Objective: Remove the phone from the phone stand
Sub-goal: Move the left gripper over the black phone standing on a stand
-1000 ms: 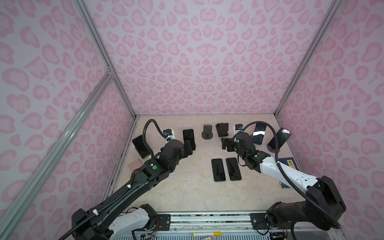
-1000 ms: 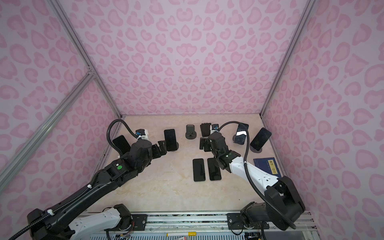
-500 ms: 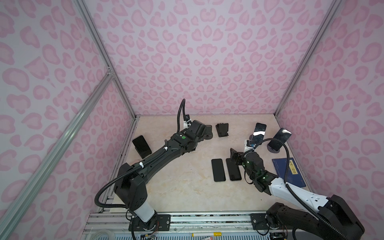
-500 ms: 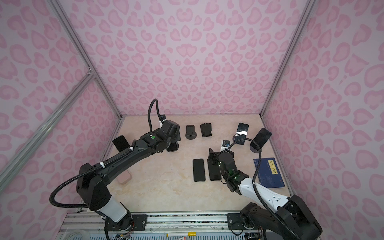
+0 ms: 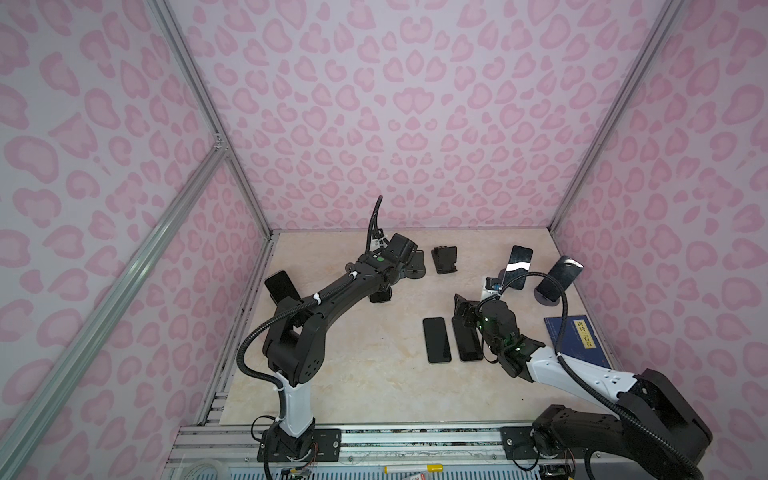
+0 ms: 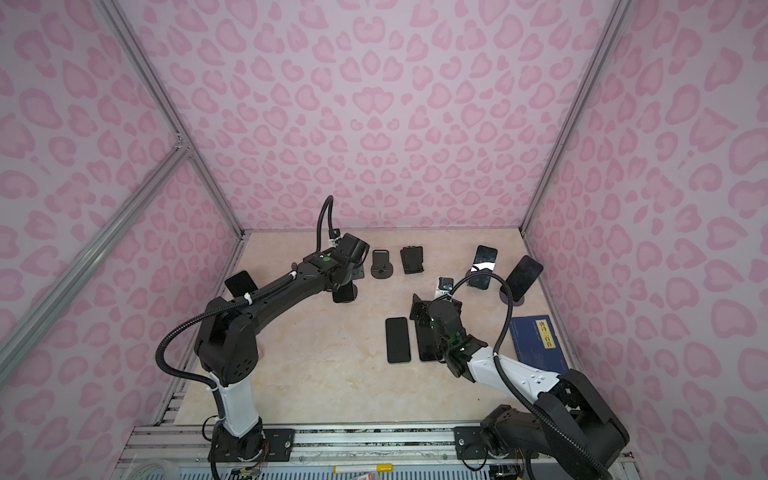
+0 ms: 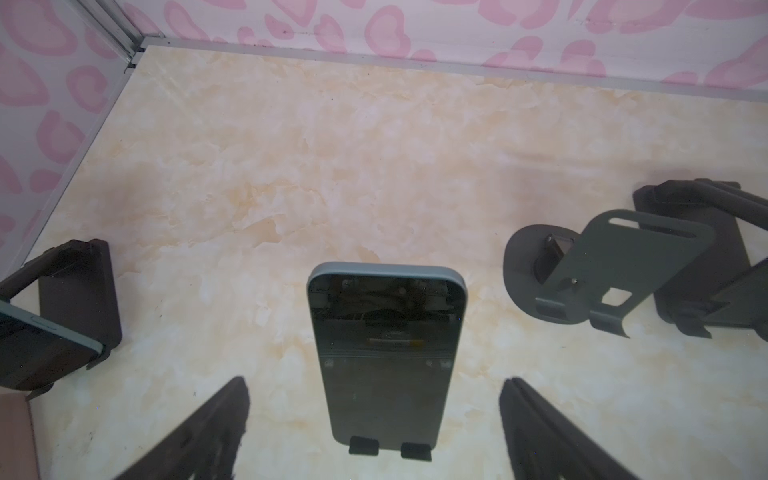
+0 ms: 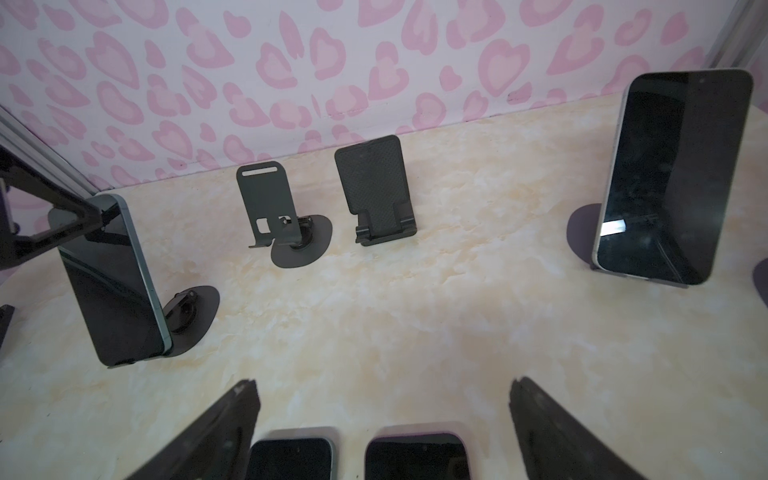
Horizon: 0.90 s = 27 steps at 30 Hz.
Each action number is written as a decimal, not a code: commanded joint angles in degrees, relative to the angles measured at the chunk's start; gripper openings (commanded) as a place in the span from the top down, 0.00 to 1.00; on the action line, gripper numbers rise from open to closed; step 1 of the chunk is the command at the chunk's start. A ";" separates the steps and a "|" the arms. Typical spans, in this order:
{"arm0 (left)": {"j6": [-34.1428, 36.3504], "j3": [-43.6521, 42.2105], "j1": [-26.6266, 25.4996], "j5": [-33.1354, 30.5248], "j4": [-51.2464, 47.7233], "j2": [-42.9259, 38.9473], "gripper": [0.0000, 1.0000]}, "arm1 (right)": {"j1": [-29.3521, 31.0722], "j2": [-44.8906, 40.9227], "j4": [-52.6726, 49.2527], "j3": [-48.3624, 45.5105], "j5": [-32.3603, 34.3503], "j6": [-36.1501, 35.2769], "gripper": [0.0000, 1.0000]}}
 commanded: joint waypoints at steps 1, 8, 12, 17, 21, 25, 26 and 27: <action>3.25 0.63 0.44 3.39 2.53 1.16 0.03 | 0.30 0.06 0.01 0.25 0.28 0.67 0.04; 6.39 1.64 0.97 3.74 3.21 2.97 0.03 | 1.35 0.46 -0.60 0.98 0.90 0.03 0.04; 6.59 1.30 1.14 1.94 3.25 2.50 0.03 | 2.13 0.58 -0.59 1.05 1.87 -0.66 0.04; 7.18 0.94 1.82 3.04 4.17 2.93 0.03 | 2.41 0.80 -0.72 1.29 1.89 -0.74 0.04; 6.76 0.92 2.18 3.04 4.82 3.48 0.03 | 2.41 1.00 -0.90 1.46 2.11 -1.00 0.04; 5.97 1.10 2.46 3.18 5.35 3.88 0.03 | 2.42 1.21 -1.04 1.43 2.45 -1.18 0.03; 6.09 1.36 2.46 3.56 5.58 4.09 0.03 | 2.48 1.20 -1.05 1.56 2.34 -1.18 0.04; 6.23 1.57 2.58 3.65 5.56 4.48 0.03 | 2.53 1.18 -1.05 1.54 2.32 -1.18 0.03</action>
